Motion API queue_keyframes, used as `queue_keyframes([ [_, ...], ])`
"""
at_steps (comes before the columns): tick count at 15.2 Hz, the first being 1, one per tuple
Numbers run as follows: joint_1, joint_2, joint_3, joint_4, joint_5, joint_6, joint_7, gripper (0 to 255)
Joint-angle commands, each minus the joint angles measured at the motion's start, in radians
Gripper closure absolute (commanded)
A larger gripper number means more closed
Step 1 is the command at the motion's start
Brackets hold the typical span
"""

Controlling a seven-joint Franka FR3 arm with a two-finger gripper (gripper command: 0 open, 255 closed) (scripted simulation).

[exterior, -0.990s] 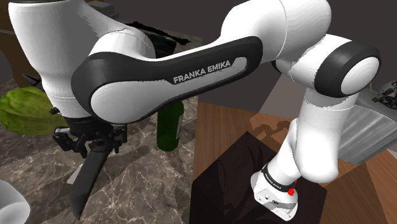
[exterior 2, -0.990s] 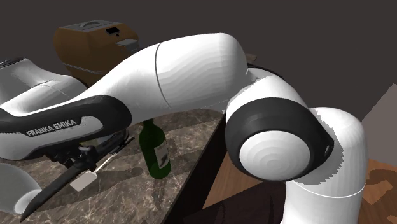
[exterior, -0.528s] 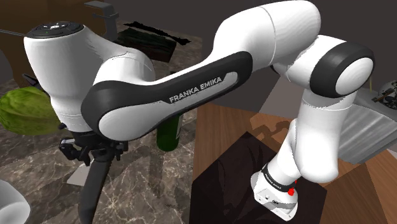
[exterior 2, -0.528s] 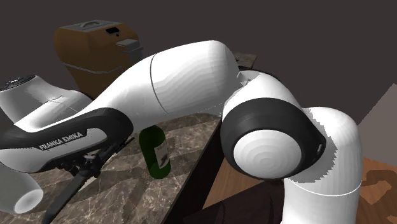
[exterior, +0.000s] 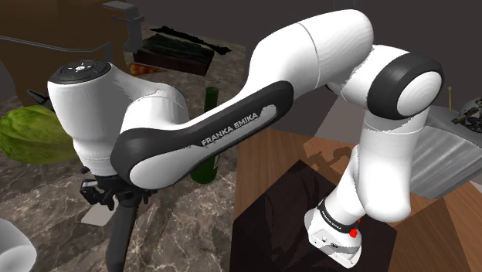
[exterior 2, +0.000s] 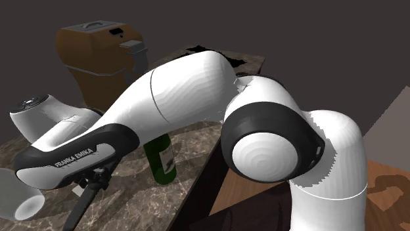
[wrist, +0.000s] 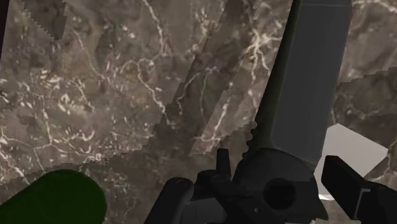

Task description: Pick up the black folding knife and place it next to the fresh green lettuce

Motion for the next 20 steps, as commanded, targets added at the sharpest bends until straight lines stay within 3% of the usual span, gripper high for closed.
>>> queue_keyframes([
  [1,0.0,0.007,-0.003,-0.014,-0.005,0.021,0.003,255],
  [8,0.008,0.051,-0.017,-0.054,-0.032,0.1,0.02,255],
  [16,0.008,0.051,-0.017,-0.054,-0.032,0.1,0.02,255],
  [17,0.008,0.05,-0.016,-0.052,-0.032,0.098,0.02,0],
  [20,0.008,0.049,-0.016,-0.055,-0.031,0.1,0.02,0],
])
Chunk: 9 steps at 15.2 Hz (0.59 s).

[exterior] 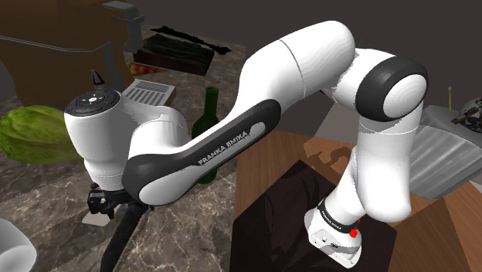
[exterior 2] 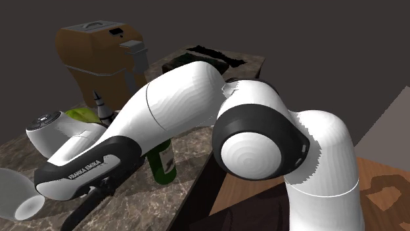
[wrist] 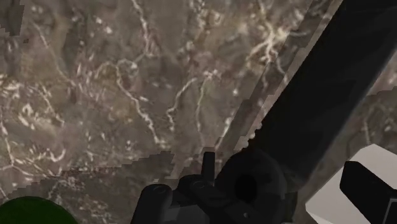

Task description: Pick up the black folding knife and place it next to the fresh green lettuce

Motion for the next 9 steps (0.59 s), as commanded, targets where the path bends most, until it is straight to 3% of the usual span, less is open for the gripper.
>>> queue_keyframes([
  [1,0.0,0.0,0.0,-0.001,0.0,0.0,0.0,0],
  [6,-0.01,-0.054,0.018,0.052,0.033,-0.101,-0.021,0],
  [9,-0.01,-0.054,0.018,0.052,0.033,-0.101,-0.021,0],
])
